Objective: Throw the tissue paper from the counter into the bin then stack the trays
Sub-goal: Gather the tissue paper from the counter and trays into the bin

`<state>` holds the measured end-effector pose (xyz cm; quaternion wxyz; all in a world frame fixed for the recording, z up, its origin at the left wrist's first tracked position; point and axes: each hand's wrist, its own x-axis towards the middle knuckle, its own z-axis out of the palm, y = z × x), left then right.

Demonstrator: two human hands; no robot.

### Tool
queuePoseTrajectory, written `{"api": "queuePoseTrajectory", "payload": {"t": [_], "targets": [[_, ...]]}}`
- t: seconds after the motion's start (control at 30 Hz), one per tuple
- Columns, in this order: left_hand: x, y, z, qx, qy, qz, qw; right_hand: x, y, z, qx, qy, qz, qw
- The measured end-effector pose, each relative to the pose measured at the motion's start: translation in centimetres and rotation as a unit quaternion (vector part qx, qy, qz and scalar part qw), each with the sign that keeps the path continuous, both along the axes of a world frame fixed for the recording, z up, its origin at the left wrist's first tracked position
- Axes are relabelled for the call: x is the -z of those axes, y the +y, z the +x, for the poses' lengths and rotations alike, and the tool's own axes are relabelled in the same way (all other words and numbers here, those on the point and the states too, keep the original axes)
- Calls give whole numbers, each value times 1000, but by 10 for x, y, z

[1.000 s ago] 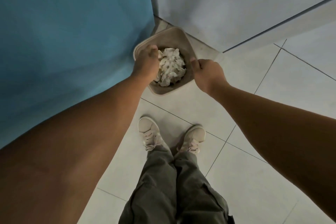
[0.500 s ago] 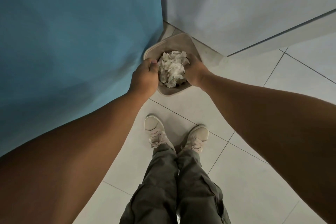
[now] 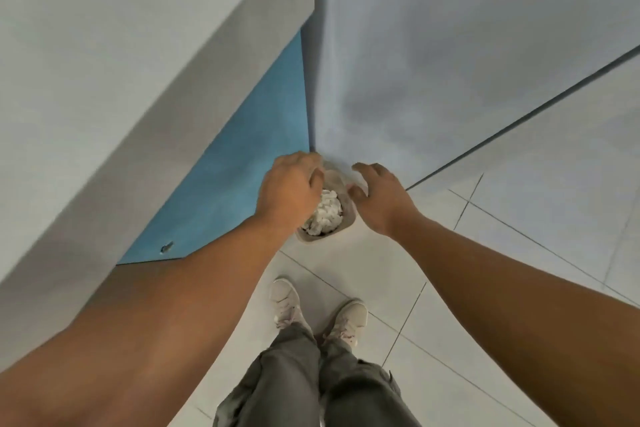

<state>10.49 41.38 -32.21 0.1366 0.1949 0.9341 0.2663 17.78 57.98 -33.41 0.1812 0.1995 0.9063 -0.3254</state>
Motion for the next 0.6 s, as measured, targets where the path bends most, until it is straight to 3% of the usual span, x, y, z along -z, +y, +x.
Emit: {"api": "queuePoseTrajectory", "payload": {"t": [0.37, 0.6], "targets": [[-201, -11, 30, -23, 165, 65, 984, -215, -6, 4, -28, 226, -24, 973], [-278, -59, 40, -78, 235, 104, 963, -295, -51, -8, -99, 309, -38, 945]]}}
